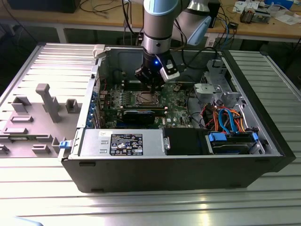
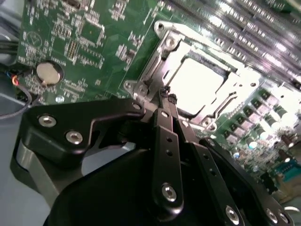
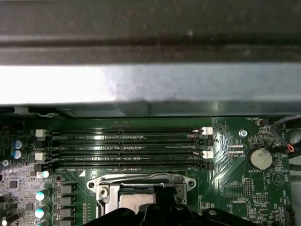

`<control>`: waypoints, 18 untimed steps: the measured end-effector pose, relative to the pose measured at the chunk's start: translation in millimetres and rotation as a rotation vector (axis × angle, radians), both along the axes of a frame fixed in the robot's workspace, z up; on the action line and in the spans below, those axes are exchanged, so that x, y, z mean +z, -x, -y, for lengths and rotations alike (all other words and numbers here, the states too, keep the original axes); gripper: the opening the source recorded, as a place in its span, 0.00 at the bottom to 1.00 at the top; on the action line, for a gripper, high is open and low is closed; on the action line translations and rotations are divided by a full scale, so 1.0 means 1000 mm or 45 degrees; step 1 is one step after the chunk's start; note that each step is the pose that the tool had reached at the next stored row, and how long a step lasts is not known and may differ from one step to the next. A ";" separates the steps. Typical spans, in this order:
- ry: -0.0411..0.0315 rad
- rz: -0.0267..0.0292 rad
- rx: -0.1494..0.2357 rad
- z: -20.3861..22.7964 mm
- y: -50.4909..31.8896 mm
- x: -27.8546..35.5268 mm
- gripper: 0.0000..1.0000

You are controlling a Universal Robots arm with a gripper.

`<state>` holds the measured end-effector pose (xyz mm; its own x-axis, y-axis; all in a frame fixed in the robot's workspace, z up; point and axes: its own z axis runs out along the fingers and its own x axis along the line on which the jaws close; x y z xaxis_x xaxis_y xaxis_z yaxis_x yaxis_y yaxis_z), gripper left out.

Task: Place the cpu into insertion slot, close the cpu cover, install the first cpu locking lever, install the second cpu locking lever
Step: 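Install the second cpu locking lever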

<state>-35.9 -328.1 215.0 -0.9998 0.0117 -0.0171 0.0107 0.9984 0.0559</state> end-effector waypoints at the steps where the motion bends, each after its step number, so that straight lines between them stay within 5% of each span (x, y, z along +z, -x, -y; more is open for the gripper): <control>1: 0.0001 -0.0001 0.000 0.0024 0.0000 -0.0004 0.11; 6: 0.0021 -0.0005 0.000 0.0182 0.0000 -0.0013 0.11; 11: 0.0023 -0.0005 0.000 0.0191 0.0000 0.0116 0.11; 18: 0.0079 -0.0005 0.000 0.0199 0.0000 0.0207 0.11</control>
